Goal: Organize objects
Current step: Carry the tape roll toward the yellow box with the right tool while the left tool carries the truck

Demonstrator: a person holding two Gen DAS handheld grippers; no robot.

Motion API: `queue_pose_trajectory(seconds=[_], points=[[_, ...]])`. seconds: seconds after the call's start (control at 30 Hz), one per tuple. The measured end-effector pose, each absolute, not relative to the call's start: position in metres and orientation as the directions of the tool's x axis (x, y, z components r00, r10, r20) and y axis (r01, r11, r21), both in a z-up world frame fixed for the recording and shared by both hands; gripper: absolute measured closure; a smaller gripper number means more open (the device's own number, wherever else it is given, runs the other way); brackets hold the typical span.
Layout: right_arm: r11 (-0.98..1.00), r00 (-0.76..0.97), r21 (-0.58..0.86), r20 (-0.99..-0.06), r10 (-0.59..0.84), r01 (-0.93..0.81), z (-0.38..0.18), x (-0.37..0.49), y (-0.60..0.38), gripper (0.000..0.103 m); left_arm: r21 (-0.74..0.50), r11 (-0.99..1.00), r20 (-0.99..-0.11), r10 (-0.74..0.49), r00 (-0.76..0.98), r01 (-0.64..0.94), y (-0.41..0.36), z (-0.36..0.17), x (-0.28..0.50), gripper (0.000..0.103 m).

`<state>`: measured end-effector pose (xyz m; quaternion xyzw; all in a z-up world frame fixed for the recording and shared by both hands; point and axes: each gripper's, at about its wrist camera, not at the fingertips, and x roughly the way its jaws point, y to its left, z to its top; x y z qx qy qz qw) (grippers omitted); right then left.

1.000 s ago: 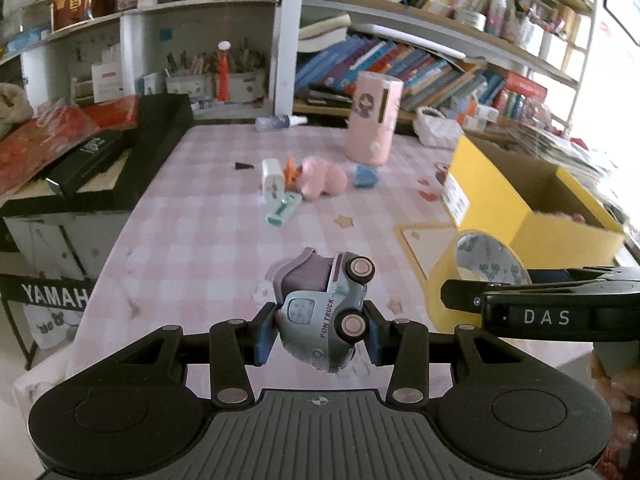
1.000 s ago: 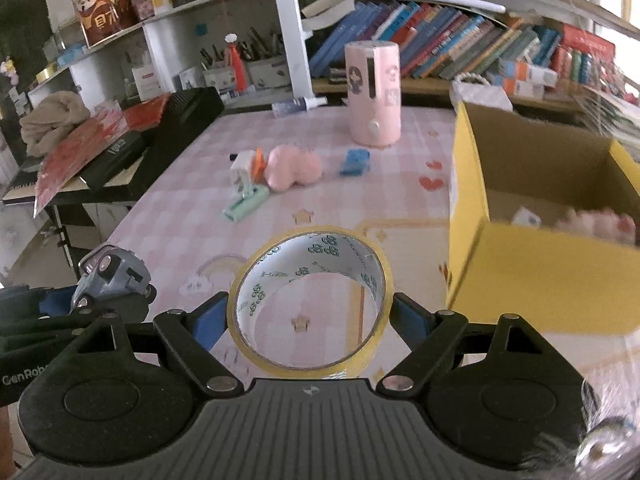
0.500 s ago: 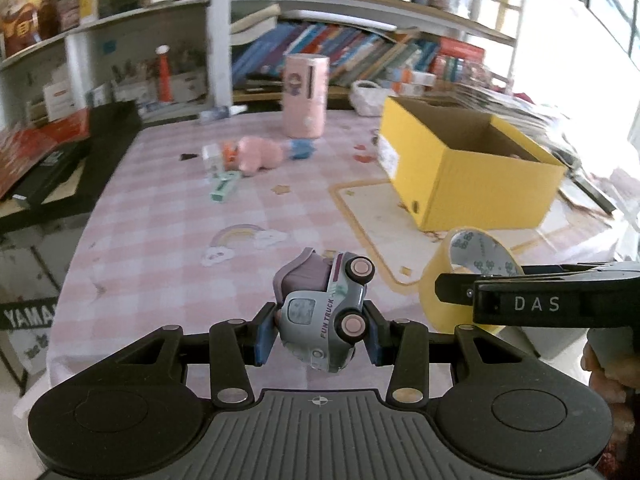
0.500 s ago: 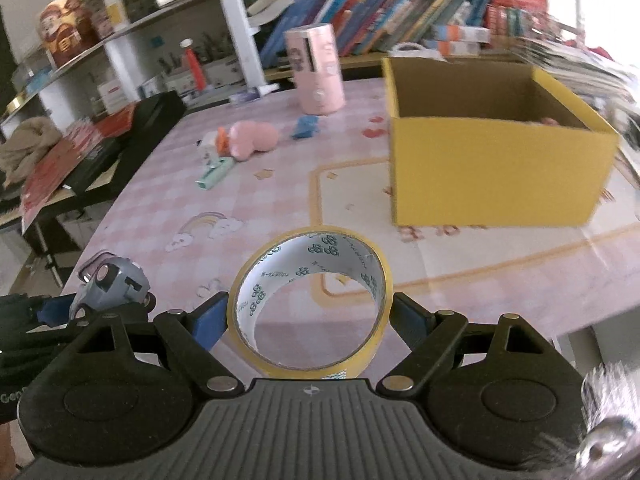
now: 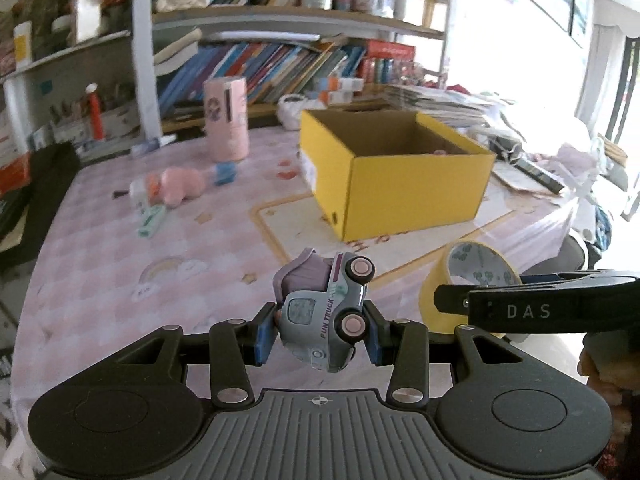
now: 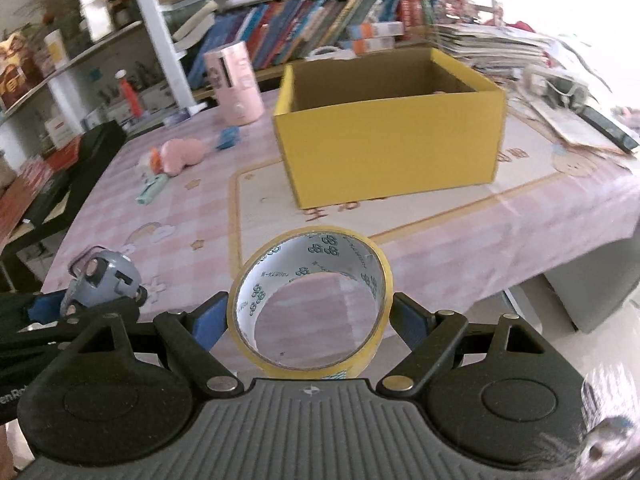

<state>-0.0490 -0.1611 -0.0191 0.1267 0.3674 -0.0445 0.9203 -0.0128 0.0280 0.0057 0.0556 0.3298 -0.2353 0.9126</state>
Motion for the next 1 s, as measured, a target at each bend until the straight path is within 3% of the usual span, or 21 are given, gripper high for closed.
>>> queue_pose_trajectory(seconds=[0.37,1.0], points=[[0.939,0.726,0.197,-0.684,-0.073,0.281,-0.017,-0.062,-0.199,0.019,-0.049,0.833,-0.629,-0.454,0.631,0.551,-0.011,0.005,-0.003,0.061],[0.934,0.735,0.182,-0.669,-0.111,0.307,-0.008,-0.020,-0.240,0.019,-0.036,0.824,-0.592,-0.473,0.652,0.566,-0.049,0.014,0.046,0.061]])
